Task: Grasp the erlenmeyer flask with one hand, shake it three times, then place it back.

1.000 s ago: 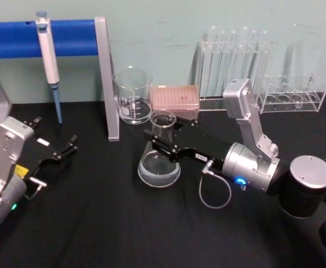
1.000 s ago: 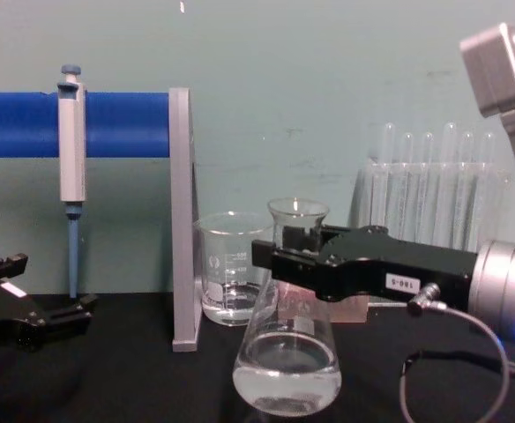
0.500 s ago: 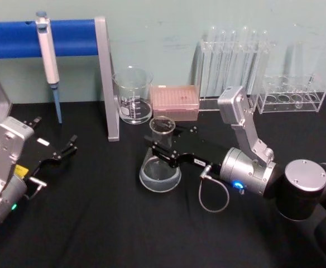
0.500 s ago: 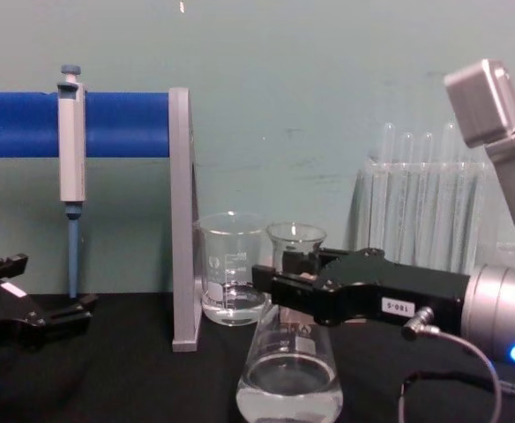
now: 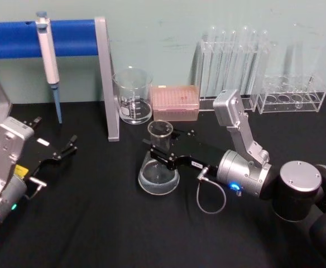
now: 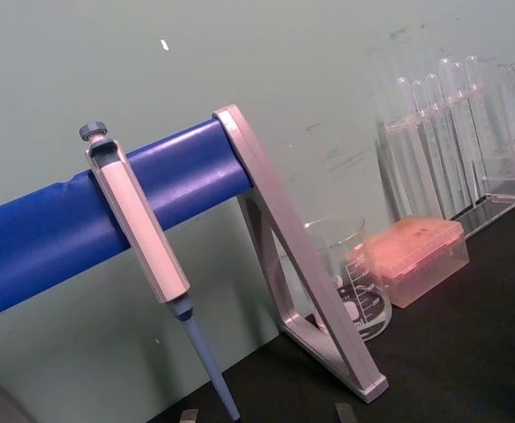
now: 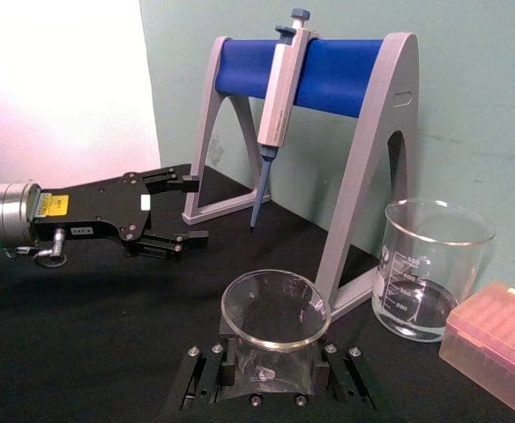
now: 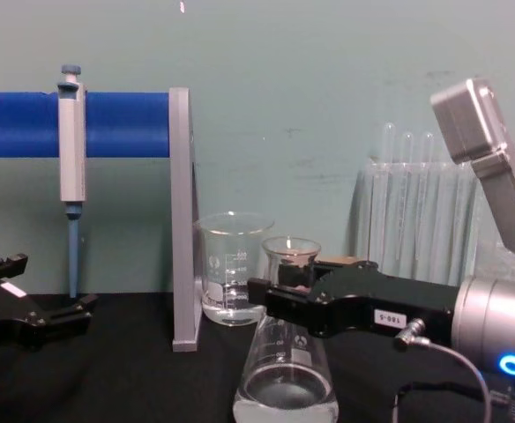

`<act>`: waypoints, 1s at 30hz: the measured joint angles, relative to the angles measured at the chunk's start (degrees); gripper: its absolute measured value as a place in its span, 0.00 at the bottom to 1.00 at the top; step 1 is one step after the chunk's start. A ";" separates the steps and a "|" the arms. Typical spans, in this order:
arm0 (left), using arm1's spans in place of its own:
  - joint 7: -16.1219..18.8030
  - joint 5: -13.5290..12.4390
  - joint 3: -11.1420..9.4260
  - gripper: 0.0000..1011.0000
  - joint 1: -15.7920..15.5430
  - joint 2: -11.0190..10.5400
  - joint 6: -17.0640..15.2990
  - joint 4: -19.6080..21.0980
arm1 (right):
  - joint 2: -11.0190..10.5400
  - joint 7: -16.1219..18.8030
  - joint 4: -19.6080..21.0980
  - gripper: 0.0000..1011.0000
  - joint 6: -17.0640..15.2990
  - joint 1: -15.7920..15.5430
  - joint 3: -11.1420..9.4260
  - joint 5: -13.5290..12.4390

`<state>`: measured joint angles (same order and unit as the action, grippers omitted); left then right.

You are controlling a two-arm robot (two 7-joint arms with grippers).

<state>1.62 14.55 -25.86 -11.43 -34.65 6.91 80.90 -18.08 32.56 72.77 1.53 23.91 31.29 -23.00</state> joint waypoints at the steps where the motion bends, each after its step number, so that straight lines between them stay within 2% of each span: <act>1: 0.00 0.00 0.00 0.99 0.00 0.00 0.00 0.00 | 0.05 0.02 -0.10 0.45 -0.02 0.03 0.00 0.00; 30: 0.00 0.00 0.00 0.99 0.00 0.00 0.00 0.00 | 1.24 0.33 -2.98 0.45 -0.85 1.03 0.75 1.23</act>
<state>1.62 14.55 -25.86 -11.43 -34.65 6.91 80.90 -16.84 32.88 69.79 0.67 24.94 32.04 -21.77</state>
